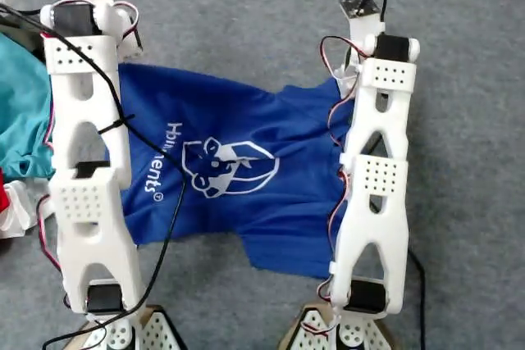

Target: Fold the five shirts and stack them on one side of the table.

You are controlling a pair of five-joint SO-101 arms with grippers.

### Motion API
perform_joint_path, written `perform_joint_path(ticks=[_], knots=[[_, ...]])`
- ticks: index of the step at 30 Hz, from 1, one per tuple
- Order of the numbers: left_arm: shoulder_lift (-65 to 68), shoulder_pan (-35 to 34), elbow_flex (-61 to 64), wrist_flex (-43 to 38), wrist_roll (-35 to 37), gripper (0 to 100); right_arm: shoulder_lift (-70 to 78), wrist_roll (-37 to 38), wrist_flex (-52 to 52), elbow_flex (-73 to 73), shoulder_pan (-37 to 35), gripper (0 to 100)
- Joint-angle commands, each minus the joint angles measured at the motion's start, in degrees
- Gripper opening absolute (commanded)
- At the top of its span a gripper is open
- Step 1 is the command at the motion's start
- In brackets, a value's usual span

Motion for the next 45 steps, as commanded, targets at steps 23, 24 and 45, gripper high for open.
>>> perform_joint_path(ticks=[23, 24, 45], knots=[[-5.1, -1.8, 55.1, -29.6, -1.7, 2, -3.6, 3.4, -17.0, 12.4, 0.0, 24.9], [-5.1, -1.8, 55.2, -30.0, -1.7, 2, -4.0, 3.4, -17.3, 13.6, 0.8, 24.9], [-5.1, -1.8, 55.0, -30.1, -1.5, 2, -3.7, 3.4, -17.1, 13.3, 1.2, 0.8]])
